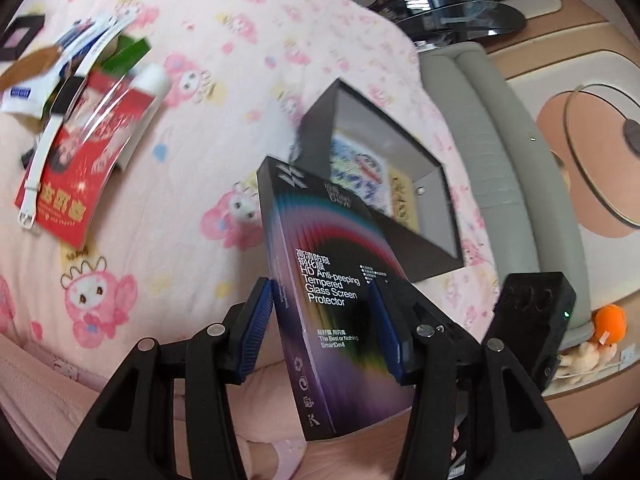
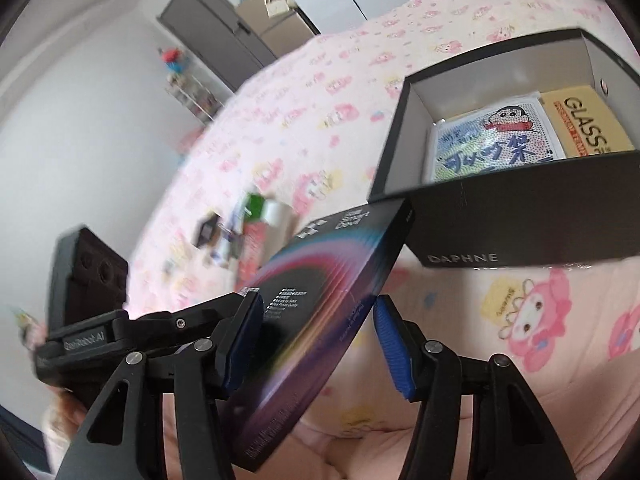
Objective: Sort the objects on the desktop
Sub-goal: 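Lower the Smart Devil box into the DAPHNE box beside the bead kit, open right gripper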
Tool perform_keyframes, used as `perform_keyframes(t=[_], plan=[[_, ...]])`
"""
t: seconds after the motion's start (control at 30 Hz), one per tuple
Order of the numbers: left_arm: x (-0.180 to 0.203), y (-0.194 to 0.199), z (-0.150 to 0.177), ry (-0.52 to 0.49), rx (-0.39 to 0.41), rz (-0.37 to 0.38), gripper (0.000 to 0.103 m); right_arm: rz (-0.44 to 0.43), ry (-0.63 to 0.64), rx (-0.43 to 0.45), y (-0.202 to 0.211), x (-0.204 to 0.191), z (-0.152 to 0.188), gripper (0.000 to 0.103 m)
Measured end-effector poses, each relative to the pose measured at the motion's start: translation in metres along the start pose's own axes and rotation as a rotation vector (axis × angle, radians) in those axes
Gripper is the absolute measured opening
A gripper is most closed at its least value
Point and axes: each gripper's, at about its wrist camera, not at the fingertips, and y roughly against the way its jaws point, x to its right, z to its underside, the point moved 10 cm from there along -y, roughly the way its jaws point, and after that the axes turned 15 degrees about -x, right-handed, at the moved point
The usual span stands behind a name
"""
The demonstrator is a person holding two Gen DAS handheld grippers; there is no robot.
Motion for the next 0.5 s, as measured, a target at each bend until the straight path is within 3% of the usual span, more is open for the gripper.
perform_keyframes(t=[0.17,0.27,0.4,0.5], plan=[[0.034,-0.003,-0.016,-0.055,0.033,-0.009,0.047,0.029,0.057,0.067,0.020,-0.012,-0.013,0.055],[0.049,-0.013,-0.028,-0.063,0.023,0.058,0.047,0.029,0.074,0.122,0.042,-0.004,-0.027,0.055],[0.085,-0.056,-0.044,-0.087,-0.049,0.141,0.047,-0.038,0.012,0.147,0.060,0.027,-0.046,0.054],[0.104,-0.092,-0.064,-0.105,-0.115,0.172,0.048,0.014,-0.028,0.177,0.076,0.059,-0.061,0.054]])
